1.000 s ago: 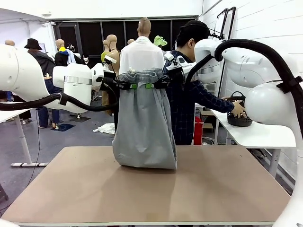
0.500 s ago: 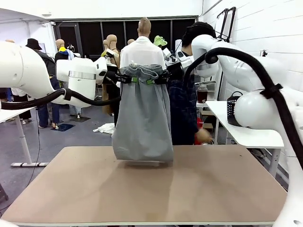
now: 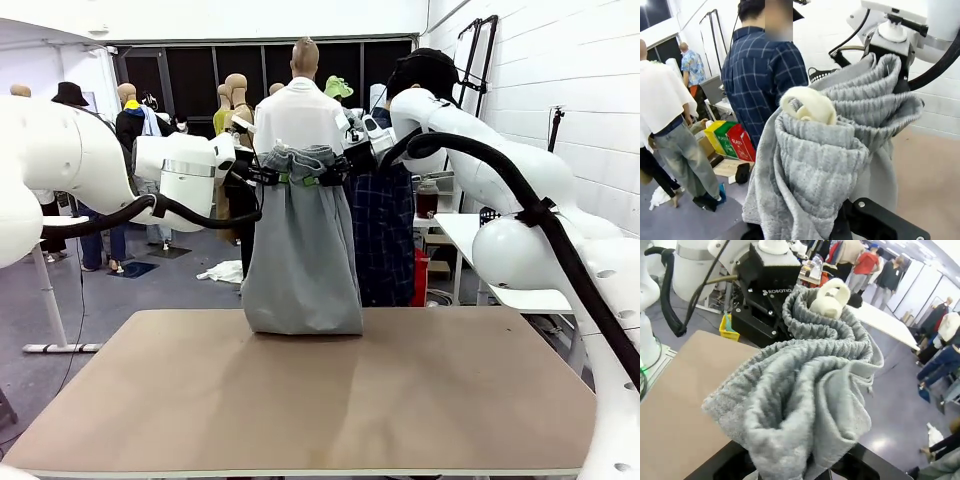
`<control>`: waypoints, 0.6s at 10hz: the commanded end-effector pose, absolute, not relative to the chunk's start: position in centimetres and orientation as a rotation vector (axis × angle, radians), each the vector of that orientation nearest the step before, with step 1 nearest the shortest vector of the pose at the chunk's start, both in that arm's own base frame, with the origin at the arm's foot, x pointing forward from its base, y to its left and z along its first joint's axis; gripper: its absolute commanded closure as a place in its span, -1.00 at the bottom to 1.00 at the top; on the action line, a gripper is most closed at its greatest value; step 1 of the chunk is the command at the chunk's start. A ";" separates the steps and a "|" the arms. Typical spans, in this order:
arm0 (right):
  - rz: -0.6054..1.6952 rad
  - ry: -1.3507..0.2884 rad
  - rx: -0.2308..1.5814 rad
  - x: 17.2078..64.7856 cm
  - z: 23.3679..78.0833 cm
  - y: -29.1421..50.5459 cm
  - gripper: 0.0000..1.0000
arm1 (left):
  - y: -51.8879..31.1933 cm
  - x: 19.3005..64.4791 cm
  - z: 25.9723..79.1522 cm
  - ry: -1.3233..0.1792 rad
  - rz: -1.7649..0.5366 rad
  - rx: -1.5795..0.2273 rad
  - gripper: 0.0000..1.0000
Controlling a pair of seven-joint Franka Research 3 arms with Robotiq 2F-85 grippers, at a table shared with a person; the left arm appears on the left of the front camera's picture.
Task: Fold the training pants.
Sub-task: Fold the Training pants in half.
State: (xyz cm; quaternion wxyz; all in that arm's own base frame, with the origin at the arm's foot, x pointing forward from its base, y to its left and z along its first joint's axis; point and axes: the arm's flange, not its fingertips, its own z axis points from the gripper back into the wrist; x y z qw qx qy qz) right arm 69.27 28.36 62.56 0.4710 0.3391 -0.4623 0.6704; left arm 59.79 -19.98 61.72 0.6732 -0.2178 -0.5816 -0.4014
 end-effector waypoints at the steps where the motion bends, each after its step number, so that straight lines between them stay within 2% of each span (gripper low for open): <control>1: 1.552 -1.128 0.918 69.3 63.9 27.8 1.00 | -18.2 59.2 61.6 -1.291 -0.862 -0.550 1.00; 3: 1.453 -1.043 1.036 67.6 63.0 26.8 1.00 | -16.7 57.4 60.4 -1.213 -0.832 -0.594 1.00; 6: 1.366 -0.928 1.096 65.3 60.3 26.6 1.00 | -16.7 54.7 58.2 -1.142 -0.826 -0.647 1.00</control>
